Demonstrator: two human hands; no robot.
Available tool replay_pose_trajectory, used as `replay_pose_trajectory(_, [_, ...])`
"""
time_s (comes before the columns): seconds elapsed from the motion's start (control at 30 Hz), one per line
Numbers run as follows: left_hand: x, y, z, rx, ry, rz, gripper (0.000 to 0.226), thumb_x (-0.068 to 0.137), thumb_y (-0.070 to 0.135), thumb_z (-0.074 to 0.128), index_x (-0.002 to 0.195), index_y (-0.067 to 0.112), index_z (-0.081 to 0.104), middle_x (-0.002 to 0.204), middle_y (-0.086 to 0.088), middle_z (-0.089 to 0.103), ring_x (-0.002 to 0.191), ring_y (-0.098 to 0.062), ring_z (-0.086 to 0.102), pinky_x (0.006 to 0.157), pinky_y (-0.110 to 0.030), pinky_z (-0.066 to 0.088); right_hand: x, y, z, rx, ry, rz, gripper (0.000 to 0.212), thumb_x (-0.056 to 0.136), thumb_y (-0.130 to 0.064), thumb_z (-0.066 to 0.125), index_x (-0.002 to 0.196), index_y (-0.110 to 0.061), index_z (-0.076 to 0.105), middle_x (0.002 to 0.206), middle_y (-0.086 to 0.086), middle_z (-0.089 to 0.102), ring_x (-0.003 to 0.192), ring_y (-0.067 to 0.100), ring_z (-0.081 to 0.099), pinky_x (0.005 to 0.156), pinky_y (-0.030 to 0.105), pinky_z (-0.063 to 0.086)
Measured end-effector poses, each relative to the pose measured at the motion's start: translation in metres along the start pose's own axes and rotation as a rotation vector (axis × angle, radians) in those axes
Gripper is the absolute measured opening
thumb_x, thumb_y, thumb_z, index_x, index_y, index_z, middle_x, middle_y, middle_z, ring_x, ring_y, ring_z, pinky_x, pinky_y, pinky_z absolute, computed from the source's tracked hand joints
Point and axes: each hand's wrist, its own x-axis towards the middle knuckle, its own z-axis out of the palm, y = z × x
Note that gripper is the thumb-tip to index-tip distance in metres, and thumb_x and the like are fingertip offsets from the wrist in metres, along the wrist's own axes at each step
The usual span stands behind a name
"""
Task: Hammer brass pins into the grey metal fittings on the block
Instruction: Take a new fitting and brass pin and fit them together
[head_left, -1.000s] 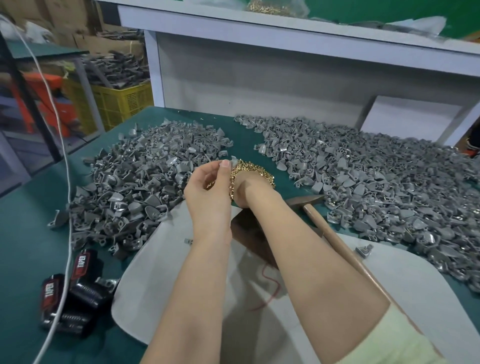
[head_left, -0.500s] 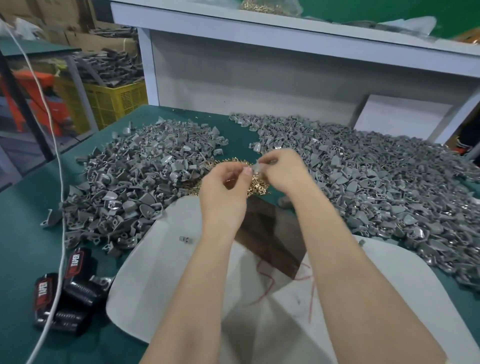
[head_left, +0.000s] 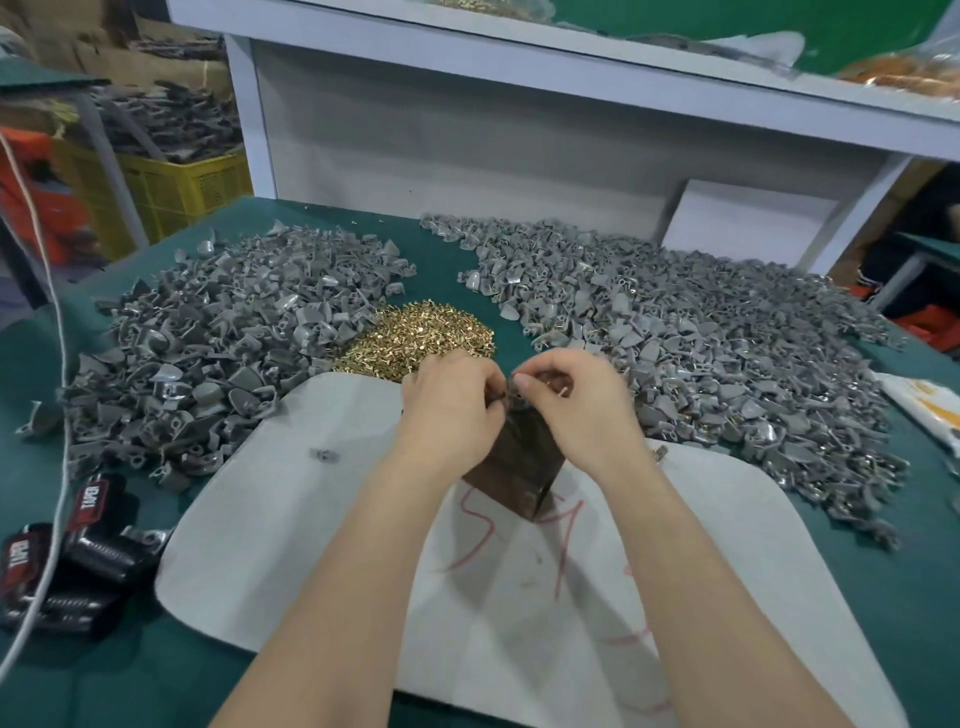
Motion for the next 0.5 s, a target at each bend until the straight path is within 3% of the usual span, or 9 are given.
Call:
replay_pose_trajectory(0.1, [0.0007, 0.0, 0.0002, -0.01, 0.002, -0.002, 0.01, 0.089, 0.028, 0.058, 0.092, 0.028, 0.068, 0.104, 0.002, 0.064, 0.106, -0.025, 0.053, 0.091, -0.038, 0.04, -0.0004, 0.0044, 0.0061, -0.1, 0.015, -0.011, 0.005, 0.084, -0.015, 0.067, 0.082, -0.019, 0.069, 0.09, 0.003, 0.061, 0.069, 0.003, 0.048, 0.066, 0.015, 0.034])
replay_pose_trajectory(0.33, [0.0004, 0.0014, 0.0013, 0.007, 0.029, -0.003, 0.011, 0.088, 0.026, 0.058, 0.086, 0.028, 0.068, 0.098, 0.006, 0.062, 0.103, -0.024, 0.051, 0.085, -0.036, 0.032, 0.0022, 0.0027, 0.0047, -0.141, -0.007, 0.007, 0.011, 0.087, -0.017, 0.064, 0.078, -0.023, 0.063, 0.096, 0.002, 0.063, 0.081, 0.011, 0.055, 0.076, 0.021, 0.039])
replay_pose_trajectory(0.5, [0.0011, 0.0007, 0.0019, 0.011, 0.036, 0.006, 0.009, 0.088, 0.025, 0.058, 0.085, 0.027, 0.066, 0.093, 0.008, 0.054, 0.104, -0.024, 0.05, 0.086, -0.036, 0.031, -0.0014, 0.0006, 0.0025, -0.208, -0.005, -0.05, 0.006, 0.087, -0.012, 0.063, 0.085, -0.014, 0.068, 0.094, 0.002, 0.059, 0.081, 0.012, 0.051, 0.076, 0.02, 0.037])
